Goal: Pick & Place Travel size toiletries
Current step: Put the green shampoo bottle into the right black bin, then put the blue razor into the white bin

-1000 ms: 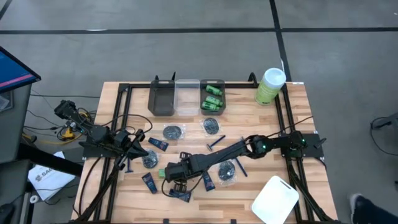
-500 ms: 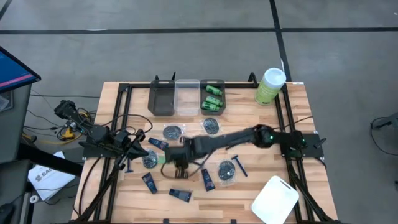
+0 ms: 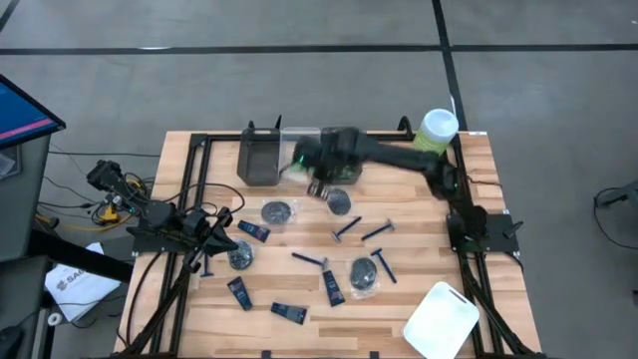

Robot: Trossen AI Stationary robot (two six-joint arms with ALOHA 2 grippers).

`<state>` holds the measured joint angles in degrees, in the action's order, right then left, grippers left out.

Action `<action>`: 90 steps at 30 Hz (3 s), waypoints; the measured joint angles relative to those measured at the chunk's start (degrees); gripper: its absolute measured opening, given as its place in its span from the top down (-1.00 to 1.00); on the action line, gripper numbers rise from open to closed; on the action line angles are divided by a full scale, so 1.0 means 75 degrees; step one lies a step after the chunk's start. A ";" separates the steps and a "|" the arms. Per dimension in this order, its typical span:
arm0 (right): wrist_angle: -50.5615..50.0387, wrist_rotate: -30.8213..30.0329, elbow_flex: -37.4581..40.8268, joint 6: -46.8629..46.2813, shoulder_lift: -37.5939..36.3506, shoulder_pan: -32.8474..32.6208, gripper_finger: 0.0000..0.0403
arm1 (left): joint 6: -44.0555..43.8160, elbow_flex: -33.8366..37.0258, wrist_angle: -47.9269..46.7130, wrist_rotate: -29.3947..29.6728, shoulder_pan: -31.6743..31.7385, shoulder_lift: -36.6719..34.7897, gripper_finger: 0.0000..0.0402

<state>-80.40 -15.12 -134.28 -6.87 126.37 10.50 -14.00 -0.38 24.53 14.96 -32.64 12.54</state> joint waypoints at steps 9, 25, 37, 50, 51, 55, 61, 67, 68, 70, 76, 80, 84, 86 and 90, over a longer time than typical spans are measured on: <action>-0.0958 -0.0032 -0.0001 -0.0474 0.0039 0.1853 0.61 | 0.0002 0.0002 0.0001 -0.0001 0.0000 0.0002 0.99; 0.0165 0.0033 0.1551 -0.0451 0.0078 0.2249 0.61 | 0.0001 0.0001 0.0001 0.0000 -0.0003 -0.0001 0.99; 0.0363 0.0054 0.1601 -0.0225 0.0041 0.2195 -0.15 | 0.0012 0.0000 0.0006 0.0361 0.0000 -0.0001 0.99; -0.1203 0.2956 0.0255 -0.0666 -0.2051 0.1438 -0.16 | 0.0006 0.0001 0.0052 0.0369 0.0000 -0.0001 0.99; -0.1232 0.2928 0.0433 -0.0818 -0.2355 0.1267 -0.15 | 0.0006 0.0003 0.0061 0.0361 -0.0002 -0.0001 0.99; -0.1242 0.2176 0.1275 -0.1879 -0.3421 0.0271 -0.08 | 0.0006 0.0003 0.0119 0.0358 0.0000 -0.0001 0.99; -0.1273 0.0736 0.4004 -0.4822 -0.5050 -0.1788 -0.10 | 0.0005 0.0003 0.0245 0.0360 0.0000 -0.0001 0.99; -0.0437 0.0634 0.7200 -0.8278 -0.6101 -0.3612 -0.24 | 0.0003 0.0002 0.0299 0.0364 0.0000 -0.0001 0.99; -0.0105 0.0638 0.7605 -0.8659 -0.6162 -0.3785 -0.25 | 0.0003 0.0001 0.0297 0.0364 -0.0002 -0.0001 0.99; 0.0594 0.0686 0.8289 -0.9205 -0.6216 -0.4052 -0.25 | 0.0003 0.0002 0.0307 0.0364 -0.0001 -0.0001 0.99; 0.2596 0.1154 0.9336 -0.9336 -0.5373 -0.4286 -0.20 | 0.0003 0.0003 0.0350 0.0367 0.0000 -0.0001 0.99; 0.3024 0.1531 0.9350 -0.8791 -0.4389 -0.4283 -0.16 | 0.0003 0.0001 0.0347 0.0367 0.0000 -0.0001 0.99; 0.3427 0.1906 0.9350 -0.8331 -0.3609 -0.4283 -0.13 | 0.0003 0.0000 0.0347 0.0367 -0.0001 -0.0001 0.99; 0.3502 0.2050 0.9350 -0.8169 -0.3354 -0.4283 -0.12 | 0.0003 0.0003 0.0347 0.0367 -0.0003 -0.0001 0.99; 0.3551 0.2218 0.9351 -0.7766 -0.3189 -0.4197 -0.06 | 0.0003 0.0003 0.0347 0.0367 -0.0002 -0.0001 0.99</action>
<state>-53.77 1.52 -64.15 -65.12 102.45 -20.98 -13.98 -0.36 27.14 17.72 -32.66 12.53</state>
